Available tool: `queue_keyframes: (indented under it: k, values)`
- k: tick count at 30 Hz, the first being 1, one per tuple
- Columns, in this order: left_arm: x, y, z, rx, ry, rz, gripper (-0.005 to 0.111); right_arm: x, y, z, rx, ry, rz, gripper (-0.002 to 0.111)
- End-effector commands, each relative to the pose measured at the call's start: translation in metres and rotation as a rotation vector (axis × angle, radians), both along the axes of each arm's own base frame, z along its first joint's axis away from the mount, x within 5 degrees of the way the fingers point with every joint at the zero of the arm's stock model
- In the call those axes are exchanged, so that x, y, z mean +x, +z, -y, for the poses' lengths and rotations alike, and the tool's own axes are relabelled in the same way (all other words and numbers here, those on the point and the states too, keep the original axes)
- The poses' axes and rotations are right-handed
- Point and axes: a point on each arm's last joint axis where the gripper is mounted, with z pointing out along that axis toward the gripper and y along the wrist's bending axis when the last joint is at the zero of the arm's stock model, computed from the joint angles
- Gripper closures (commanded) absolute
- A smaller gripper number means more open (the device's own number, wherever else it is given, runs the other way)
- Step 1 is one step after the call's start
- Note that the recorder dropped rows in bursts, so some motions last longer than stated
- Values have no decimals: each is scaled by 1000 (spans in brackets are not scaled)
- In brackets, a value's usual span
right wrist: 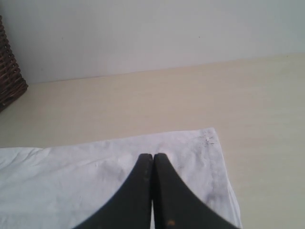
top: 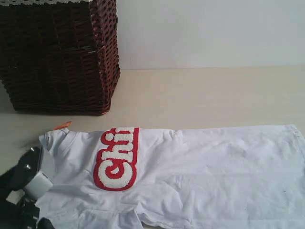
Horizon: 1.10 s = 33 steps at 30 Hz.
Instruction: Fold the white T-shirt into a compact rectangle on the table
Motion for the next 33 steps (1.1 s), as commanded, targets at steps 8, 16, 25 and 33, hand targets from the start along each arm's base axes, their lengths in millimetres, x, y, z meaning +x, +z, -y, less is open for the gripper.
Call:
queue_keyframes:
  k: [8, 16, 25, 33]
  values:
    - [-15, -35, 21, 174, 373, 117, 107, 0, -1, 0, -9, -4, -2, 108]
    - [-33, -55, 37, 270, 160, 198, 104, 0, -1, 0, -9, -4, -2, 108]
    - [-34, -59, 37, 288, 154, 172, 50, 0, -1, 0, -9, -4, -2, 108]
    - [-33, -72, 37, 353, 141, 158, 74, 0, -1, 0, -9, -4, -2, 108]
